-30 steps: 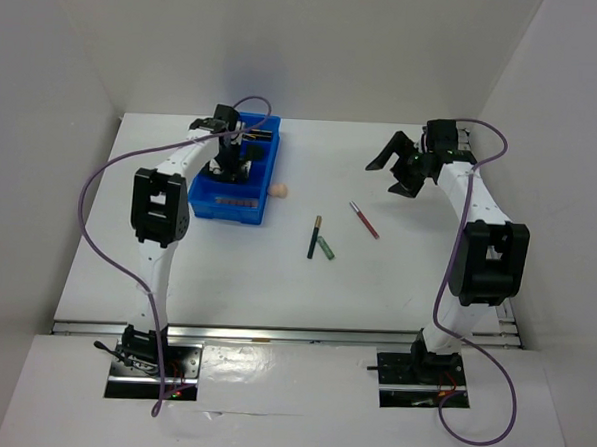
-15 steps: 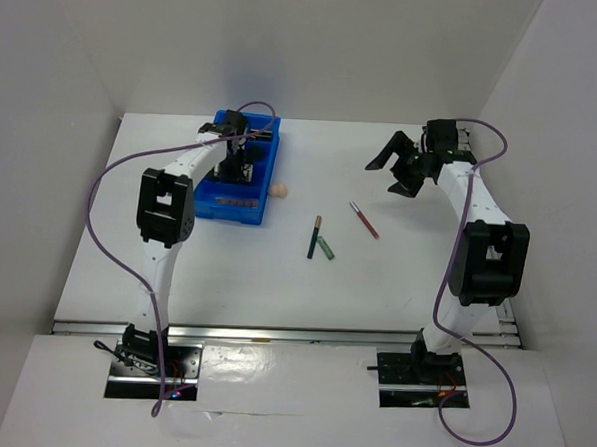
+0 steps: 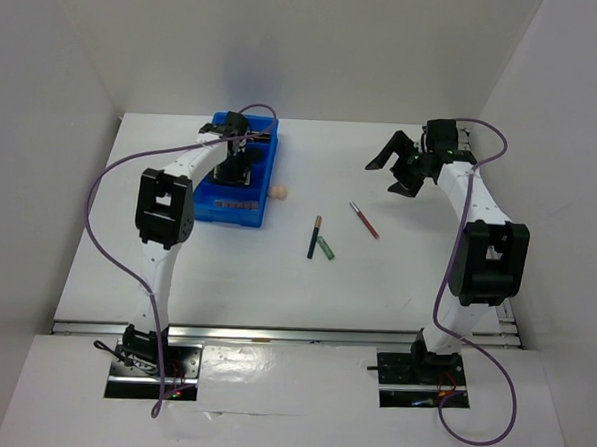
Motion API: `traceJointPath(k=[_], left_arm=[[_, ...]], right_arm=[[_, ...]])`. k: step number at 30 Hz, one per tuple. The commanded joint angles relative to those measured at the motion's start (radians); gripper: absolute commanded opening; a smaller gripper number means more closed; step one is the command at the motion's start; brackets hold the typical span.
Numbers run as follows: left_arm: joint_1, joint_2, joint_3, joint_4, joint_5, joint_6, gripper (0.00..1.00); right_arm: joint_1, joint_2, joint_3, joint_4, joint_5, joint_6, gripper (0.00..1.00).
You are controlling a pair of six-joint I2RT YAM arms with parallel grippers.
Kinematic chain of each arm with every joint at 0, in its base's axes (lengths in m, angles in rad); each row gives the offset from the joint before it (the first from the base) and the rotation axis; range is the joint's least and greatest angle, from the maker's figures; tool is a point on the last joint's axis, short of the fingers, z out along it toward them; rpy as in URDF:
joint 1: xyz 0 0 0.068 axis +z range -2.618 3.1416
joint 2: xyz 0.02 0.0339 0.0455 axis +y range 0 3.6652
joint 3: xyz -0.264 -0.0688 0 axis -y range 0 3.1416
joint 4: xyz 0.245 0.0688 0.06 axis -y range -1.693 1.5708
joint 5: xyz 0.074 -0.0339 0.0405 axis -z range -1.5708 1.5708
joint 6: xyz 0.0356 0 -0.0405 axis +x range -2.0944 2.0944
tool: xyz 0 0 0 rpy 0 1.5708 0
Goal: Organize the makeup
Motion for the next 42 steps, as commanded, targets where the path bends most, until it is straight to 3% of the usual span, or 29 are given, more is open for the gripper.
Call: traceJointPath(k=[1, 15, 28, 33, 35, 37, 38, 39, 42], left_arm=[[-0.001, -0.105, 0.034, -0.076, -0.005, 0.005, 0.00], [-0.001, -0.220, 0.122, -0.116, 0.055, 0.006, 0.00], [-0.010, -0.330, -0.195, -0.127, 0.009, -0.079, 0.00], [-0.032, -0.330, -0.238, -0.118, -0.011, -0.099, 0.00], [-0.042, -0.330, -0.248, -0.118, -0.063, -0.117, 0.10], [-0.053, -0.330, -0.248, -0.118, -0.089, -0.117, 0.31], [-0.053, -0.330, -0.233, -0.128, -0.099, -0.126, 0.50], [-0.062, -0.330, -0.217, -0.128, -0.109, -0.126, 0.61], [-0.062, -0.341, -0.176, -0.128, -0.109, -0.117, 0.82]], right_arm=[[-0.007, -0.013, 0.027, 0.036, -0.013, 0.003, 1.00], [-0.007, -0.051, 0.008, 0.045, -0.013, -0.006, 1.00], [-0.007, -0.113, -0.032, 0.045, -0.013, -0.016, 1.00], [-0.007, -0.122, -0.032, 0.045, -0.013, -0.016, 1.00], [-0.007, -0.122, -0.032, 0.045, -0.013, -0.016, 1.00], [-0.007, -0.122, -0.032, 0.045, -0.013, -0.016, 1.00], [-0.007, -0.122, -0.032, 0.045, -0.013, -0.016, 1.00], [-0.007, -0.131, -0.032, 0.045, -0.013, -0.016, 1.00], [-0.007, -0.140, -0.041, 0.045, -0.013, -0.016, 1.00]])
